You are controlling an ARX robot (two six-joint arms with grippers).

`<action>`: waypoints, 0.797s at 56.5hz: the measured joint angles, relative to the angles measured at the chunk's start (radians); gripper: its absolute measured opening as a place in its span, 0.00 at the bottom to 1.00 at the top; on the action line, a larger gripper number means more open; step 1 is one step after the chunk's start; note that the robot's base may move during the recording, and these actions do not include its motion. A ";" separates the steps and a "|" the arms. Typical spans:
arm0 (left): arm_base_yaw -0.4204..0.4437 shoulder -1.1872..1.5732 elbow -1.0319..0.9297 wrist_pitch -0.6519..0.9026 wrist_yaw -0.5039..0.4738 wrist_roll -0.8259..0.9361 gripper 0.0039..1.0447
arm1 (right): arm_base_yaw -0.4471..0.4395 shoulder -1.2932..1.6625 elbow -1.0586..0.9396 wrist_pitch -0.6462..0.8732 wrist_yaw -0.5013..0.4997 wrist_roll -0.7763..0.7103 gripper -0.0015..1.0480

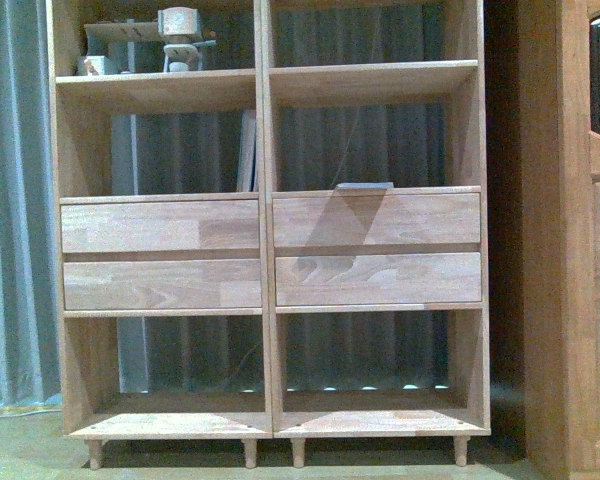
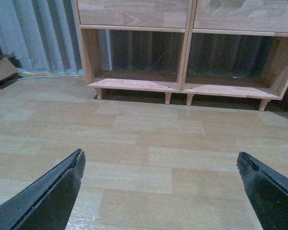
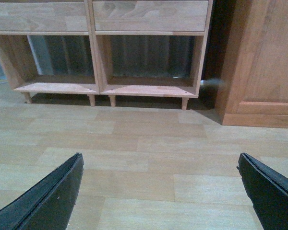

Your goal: Organize books on shelf

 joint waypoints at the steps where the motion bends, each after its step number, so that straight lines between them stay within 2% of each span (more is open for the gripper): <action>1: 0.000 0.000 0.000 0.000 0.000 0.000 0.94 | 0.000 0.000 0.000 0.000 0.000 0.000 0.93; 45: 0.000 0.000 0.000 0.000 0.000 0.000 0.94 | 0.000 0.000 0.000 0.000 0.000 0.000 0.93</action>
